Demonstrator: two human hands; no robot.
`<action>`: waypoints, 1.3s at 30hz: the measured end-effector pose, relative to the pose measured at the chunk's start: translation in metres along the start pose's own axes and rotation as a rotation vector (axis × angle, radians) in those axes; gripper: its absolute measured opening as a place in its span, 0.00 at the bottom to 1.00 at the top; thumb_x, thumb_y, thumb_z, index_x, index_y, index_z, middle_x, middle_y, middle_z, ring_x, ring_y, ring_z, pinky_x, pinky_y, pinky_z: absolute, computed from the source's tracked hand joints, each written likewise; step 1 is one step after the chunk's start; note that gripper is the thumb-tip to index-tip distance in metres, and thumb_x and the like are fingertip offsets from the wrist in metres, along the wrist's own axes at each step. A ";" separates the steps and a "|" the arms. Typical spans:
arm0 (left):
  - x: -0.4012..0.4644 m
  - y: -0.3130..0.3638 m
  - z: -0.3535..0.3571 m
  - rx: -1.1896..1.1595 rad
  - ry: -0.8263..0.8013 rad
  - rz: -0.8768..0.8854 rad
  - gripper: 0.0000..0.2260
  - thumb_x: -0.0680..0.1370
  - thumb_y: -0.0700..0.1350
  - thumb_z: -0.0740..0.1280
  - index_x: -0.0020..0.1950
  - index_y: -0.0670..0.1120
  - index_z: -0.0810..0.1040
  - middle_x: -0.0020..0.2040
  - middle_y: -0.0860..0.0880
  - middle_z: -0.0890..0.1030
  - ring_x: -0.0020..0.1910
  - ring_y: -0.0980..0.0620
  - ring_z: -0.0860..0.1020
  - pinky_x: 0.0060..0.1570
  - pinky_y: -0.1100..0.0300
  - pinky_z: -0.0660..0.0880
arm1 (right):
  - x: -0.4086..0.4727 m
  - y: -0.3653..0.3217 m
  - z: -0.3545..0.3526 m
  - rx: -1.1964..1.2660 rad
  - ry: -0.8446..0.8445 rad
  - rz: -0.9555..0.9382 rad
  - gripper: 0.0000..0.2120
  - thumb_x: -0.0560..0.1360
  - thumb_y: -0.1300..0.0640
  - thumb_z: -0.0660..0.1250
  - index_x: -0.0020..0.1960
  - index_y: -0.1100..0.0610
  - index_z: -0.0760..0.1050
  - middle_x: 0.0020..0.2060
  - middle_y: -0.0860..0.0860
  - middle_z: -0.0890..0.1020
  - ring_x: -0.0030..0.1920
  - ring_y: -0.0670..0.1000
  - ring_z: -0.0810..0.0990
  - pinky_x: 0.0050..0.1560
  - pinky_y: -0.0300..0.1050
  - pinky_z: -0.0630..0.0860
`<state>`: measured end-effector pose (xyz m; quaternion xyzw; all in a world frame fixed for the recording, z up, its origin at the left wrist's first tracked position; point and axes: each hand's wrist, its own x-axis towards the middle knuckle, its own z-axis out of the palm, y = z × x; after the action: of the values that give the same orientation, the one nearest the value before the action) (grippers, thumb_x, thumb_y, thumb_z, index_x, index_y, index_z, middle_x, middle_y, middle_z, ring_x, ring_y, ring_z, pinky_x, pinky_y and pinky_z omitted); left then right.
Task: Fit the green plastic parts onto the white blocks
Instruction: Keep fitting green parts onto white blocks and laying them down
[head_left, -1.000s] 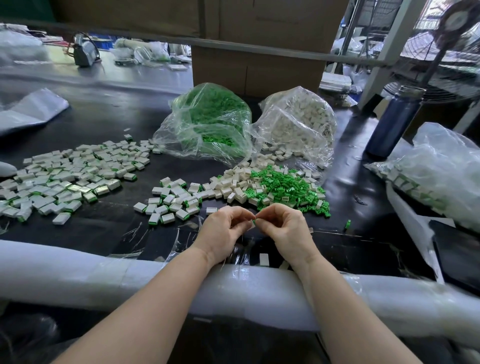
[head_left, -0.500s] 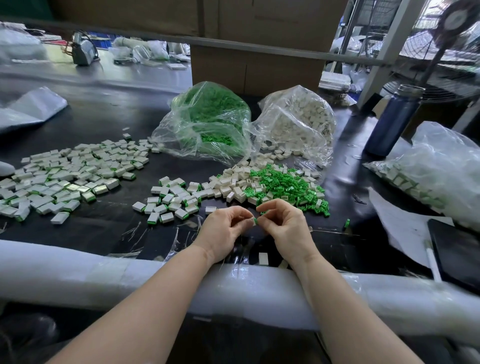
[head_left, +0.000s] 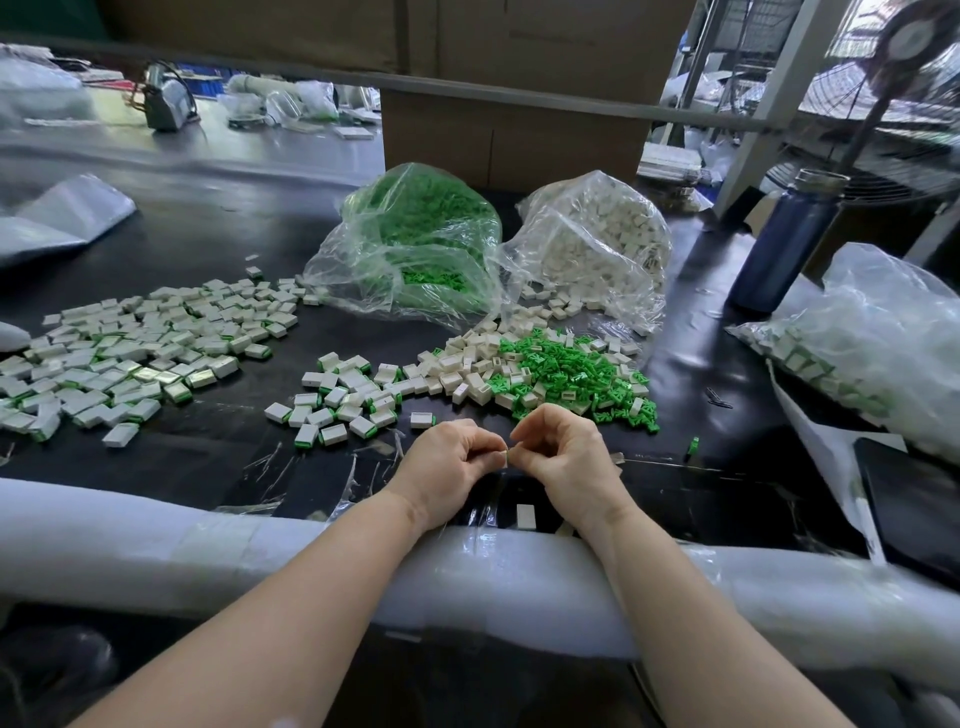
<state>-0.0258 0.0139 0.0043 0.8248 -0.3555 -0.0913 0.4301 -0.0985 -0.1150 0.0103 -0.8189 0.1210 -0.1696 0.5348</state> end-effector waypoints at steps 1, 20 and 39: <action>0.000 0.000 0.000 -0.009 0.008 0.000 0.07 0.75 0.41 0.68 0.51 0.42 0.82 0.40 0.51 0.76 0.44 0.53 0.75 0.48 0.67 0.69 | 0.000 0.000 0.000 0.007 0.007 0.002 0.13 0.68 0.70 0.71 0.37 0.53 0.74 0.35 0.55 0.80 0.38 0.51 0.77 0.44 0.48 0.77; 0.001 -0.001 -0.001 -0.107 0.093 -0.078 0.06 0.77 0.45 0.65 0.50 0.47 0.81 0.45 0.50 0.82 0.48 0.53 0.78 0.53 0.61 0.73 | 0.001 0.000 0.001 0.185 0.045 0.076 0.08 0.73 0.67 0.68 0.37 0.57 0.78 0.30 0.52 0.80 0.29 0.44 0.77 0.32 0.34 0.75; -0.001 -0.002 0.000 0.033 0.043 -0.036 0.07 0.77 0.43 0.66 0.50 0.44 0.83 0.42 0.50 0.77 0.46 0.51 0.76 0.51 0.59 0.71 | 0.003 0.003 0.003 -0.079 -0.023 0.050 0.09 0.72 0.63 0.69 0.34 0.53 0.76 0.29 0.52 0.80 0.30 0.47 0.75 0.38 0.45 0.75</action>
<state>-0.0249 0.0154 0.0029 0.8399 -0.3327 -0.0752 0.4222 -0.0940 -0.1146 0.0071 -0.8381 0.1417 -0.1418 0.5073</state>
